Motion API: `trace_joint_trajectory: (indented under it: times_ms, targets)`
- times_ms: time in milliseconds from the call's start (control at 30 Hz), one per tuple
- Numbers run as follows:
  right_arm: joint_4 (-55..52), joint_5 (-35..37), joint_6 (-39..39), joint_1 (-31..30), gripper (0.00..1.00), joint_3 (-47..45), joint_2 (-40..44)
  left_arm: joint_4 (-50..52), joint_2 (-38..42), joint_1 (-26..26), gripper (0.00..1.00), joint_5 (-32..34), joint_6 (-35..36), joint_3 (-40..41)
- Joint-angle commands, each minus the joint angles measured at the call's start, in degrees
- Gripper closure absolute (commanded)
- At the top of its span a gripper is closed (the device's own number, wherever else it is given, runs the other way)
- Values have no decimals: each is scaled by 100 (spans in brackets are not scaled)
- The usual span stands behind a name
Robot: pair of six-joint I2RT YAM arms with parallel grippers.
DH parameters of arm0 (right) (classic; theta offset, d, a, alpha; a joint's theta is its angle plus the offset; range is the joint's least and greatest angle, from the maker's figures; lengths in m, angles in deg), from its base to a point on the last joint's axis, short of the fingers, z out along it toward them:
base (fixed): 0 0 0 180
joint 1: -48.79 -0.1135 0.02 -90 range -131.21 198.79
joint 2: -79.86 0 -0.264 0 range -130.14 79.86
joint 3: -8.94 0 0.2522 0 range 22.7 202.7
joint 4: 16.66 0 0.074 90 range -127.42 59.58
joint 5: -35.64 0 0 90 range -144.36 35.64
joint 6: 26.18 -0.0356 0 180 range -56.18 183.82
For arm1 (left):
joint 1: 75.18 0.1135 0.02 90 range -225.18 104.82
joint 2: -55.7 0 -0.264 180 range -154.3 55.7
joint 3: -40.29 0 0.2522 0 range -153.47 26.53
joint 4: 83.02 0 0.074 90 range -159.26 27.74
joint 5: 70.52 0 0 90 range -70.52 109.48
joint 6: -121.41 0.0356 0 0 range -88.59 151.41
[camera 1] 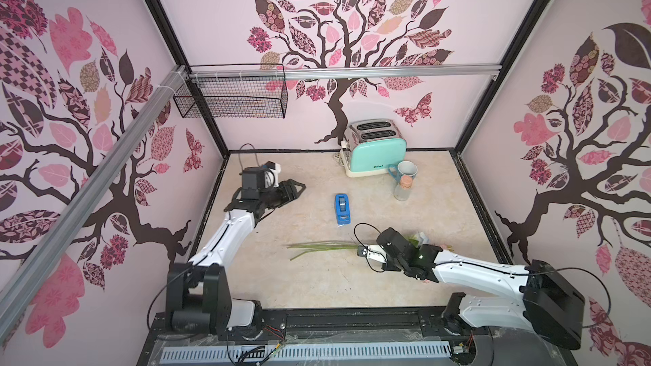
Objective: Wrap bouquets with tape
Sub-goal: Pull the tape from the tape cutter.
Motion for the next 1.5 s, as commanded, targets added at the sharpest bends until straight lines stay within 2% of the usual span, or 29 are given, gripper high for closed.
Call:
trace_joint_trajectory:
  times_ms: [0, 100, 233, 467, 700, 833, 1067, 1467]
  targets:
    - [-137, 34, -17, -166, 100, -49, -47, 87, -776, -547, 41, -1016, 114, -446]
    - [-128, 61, -83, -194, 100, -110, 98, -533, -1511, -896, 51, -1180, -334, -650]
    - [-113, 144, -84, -194, 100, -208, 204, -636, -2054, -1334, 52, -886, -266, -832]
    - [-64, 204, -97, -194, 100, -191, 151, -1268, -2594, -1405, 64, -456, -556, -837]
    - [-58, 230, -94, -194, 100, -200, 197, -1490, -2709, -1405, 65, -227, -640, -828]
    - [-49, 243, -99, -198, 100, -204, 207, -1150, -2562, -1370, 67, 124, -349, -832]
    - [18, 274, -78, -198, 100, -184, 153, -1524, -2732, -1448, 66, -64, -649, -708]
    - [60, 333, -69, -194, 100, -191, 154, -1634, -2906, -1588, 66, -20, -760, -652]
